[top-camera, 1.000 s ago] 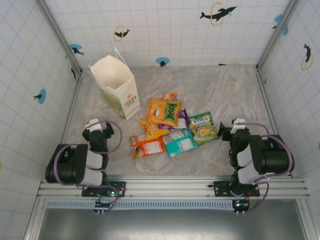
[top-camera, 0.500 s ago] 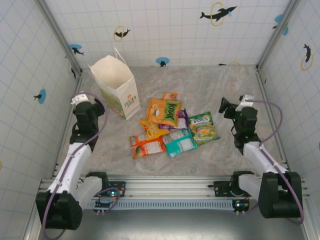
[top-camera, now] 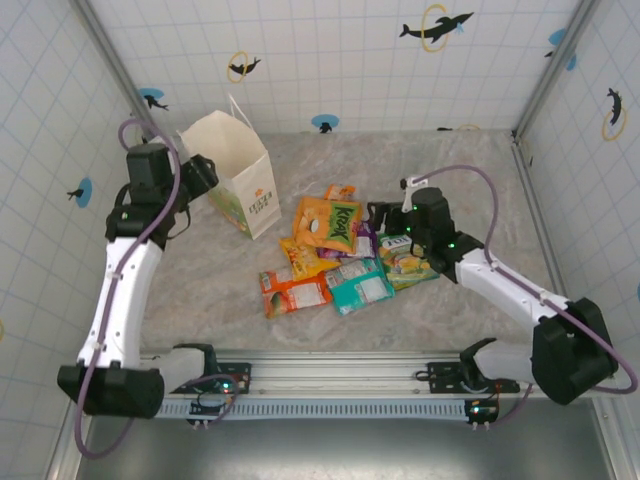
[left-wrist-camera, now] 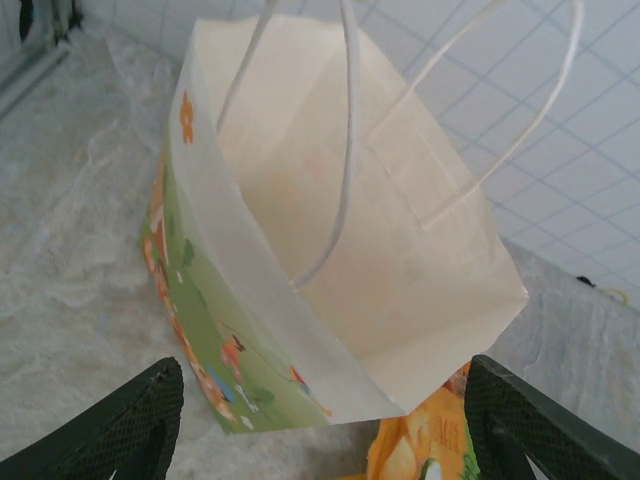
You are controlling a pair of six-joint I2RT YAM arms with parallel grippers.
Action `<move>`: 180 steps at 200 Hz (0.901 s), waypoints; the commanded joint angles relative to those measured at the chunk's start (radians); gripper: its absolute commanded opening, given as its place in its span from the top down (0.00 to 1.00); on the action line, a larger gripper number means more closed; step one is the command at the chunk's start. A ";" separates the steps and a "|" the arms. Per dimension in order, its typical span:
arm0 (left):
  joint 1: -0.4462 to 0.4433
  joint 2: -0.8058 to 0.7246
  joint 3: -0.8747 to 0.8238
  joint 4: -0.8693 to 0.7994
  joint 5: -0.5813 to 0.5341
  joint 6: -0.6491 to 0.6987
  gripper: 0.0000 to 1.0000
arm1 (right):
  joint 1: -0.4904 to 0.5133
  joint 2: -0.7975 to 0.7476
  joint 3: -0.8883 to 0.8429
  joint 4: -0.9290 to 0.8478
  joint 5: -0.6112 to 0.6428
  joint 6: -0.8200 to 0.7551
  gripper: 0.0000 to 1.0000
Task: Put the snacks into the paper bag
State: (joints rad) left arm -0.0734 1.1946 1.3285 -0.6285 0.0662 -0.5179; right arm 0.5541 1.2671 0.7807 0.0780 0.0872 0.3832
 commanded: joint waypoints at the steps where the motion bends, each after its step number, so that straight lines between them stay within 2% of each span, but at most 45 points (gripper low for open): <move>1: -0.005 0.099 0.103 -0.151 0.021 -0.041 0.25 | 0.049 0.020 0.064 -0.067 0.071 0.020 0.01; 42: -0.005 0.275 0.244 -0.199 -0.009 -0.059 0.24 | 0.082 0.014 0.023 -0.009 0.076 0.062 0.01; 83: -0.005 0.392 0.343 -0.238 -0.054 -0.073 0.30 | 0.084 0.014 0.006 -0.009 0.077 0.070 0.01; 123: -0.005 0.422 0.296 -0.218 0.001 -0.084 0.47 | 0.085 0.015 -0.011 0.023 0.078 0.080 0.01; 180: -0.005 0.392 0.284 -0.218 -0.005 -0.042 0.76 | 0.085 0.008 -0.029 0.036 0.069 0.094 0.01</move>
State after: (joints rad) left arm -0.0734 1.6062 1.6142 -0.8227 0.0566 -0.5972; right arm 0.6350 1.2835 0.7761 0.0776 0.1524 0.4603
